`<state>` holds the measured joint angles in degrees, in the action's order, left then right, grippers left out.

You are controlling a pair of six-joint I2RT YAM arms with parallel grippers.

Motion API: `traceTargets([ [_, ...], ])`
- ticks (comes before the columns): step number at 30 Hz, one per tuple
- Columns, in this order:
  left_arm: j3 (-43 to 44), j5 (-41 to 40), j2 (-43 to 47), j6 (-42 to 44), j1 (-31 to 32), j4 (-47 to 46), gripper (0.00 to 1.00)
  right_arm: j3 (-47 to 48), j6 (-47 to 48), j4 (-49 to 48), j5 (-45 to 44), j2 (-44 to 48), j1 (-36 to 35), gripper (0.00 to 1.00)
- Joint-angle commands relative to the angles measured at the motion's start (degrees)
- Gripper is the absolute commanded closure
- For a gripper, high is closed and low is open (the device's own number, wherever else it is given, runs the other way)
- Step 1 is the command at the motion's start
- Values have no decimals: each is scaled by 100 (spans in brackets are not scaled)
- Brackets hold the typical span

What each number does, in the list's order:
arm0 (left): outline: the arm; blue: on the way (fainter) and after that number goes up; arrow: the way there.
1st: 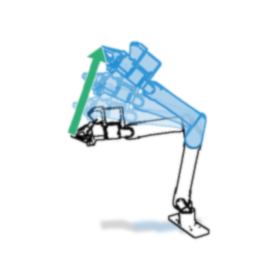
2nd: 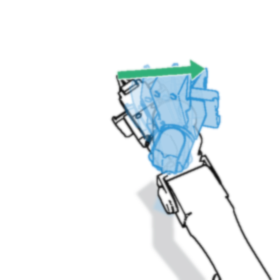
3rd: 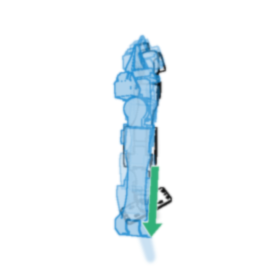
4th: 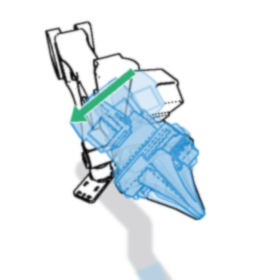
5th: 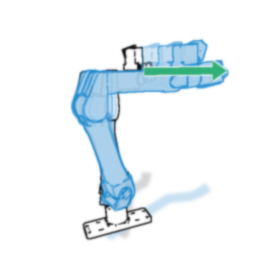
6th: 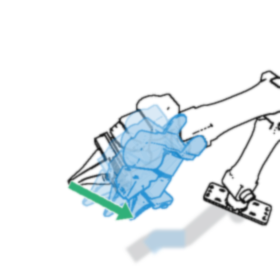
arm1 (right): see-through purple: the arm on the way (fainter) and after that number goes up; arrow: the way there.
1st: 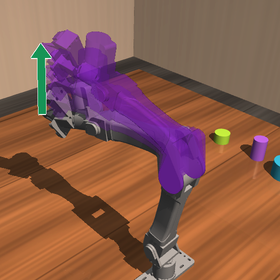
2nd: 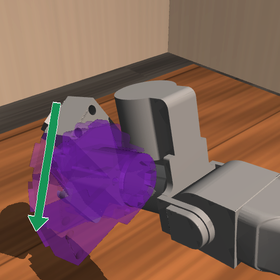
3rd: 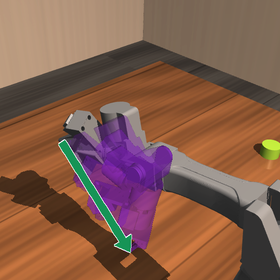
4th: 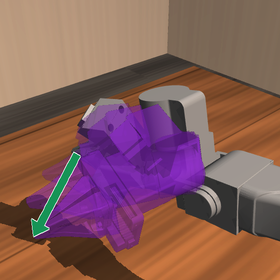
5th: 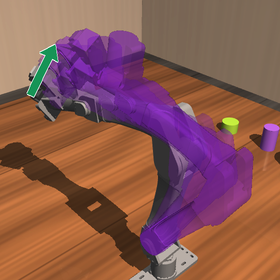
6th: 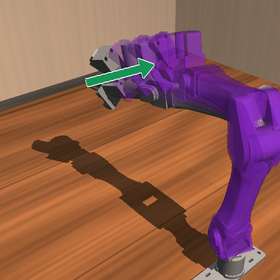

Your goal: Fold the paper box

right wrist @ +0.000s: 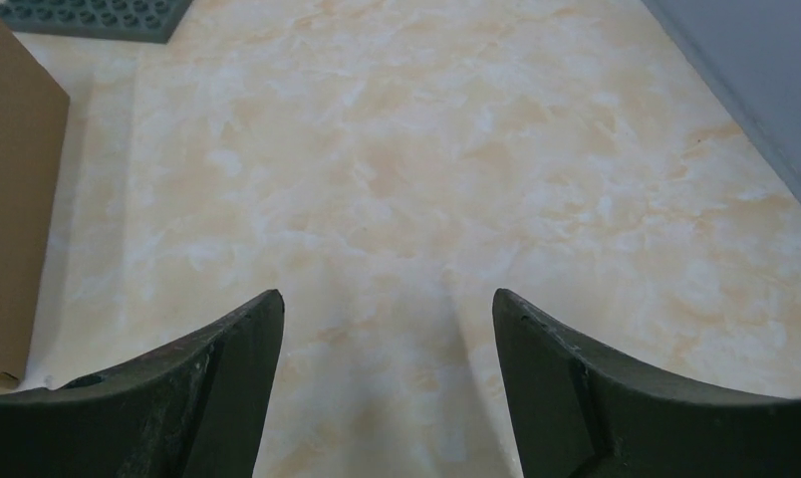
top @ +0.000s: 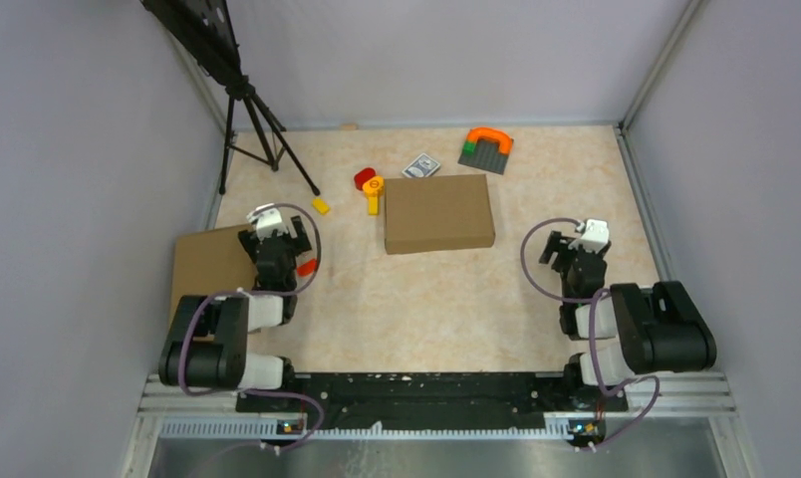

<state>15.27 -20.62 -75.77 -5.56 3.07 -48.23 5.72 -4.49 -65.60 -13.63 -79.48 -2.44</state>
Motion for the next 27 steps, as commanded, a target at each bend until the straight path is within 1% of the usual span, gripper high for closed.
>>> traceTargets([
  [1,-245,248,-1047,493,-91,-2561,6,363,31,-377,69,-249,101,24],
  [2,-138,263,-919,342,-106,-2130,4,346,-5,-669,74,-400,152,21],
  [3,130,231,-739,206,-144,-1338,2,319,-94,-646,125,-354,206,22],
  [4,349,415,-738,127,-233,-810,2,324,-124,-481,151,-272,216,22],
  [5,315,688,-791,125,-426,-919,2,292,-105,-607,151,-317,217,22],
  [6,251,725,-843,150,-471,-1195,1,272,-103,-766,145,-364,218,13],
  [7,203,722,-866,184,-477,-1327,1,279,-92,-696,170,-327,217,4],
  [8,172,730,-854,187,-480,-1391,1,281,-94,-666,175,-320,217,2],
  [9,171,760,-830,185,-481,-1336,1,267,-81,-742,203,-341,217,2],
  [11,212,748,-799,170,-479,-1203,1,337,-34,-588,341,-344,220,1],
  [15,222,758,-799,170,-482,-1171,1,533,252,-278,1071,-375,218,1],
  [16,222,757,-795,170,-477,-1171,1,532,277,-322,1131,-389,217,1],
  [27,239,756,-801,170,-474,-1143,1,527,282,-313,1136,-386,218,1],
])
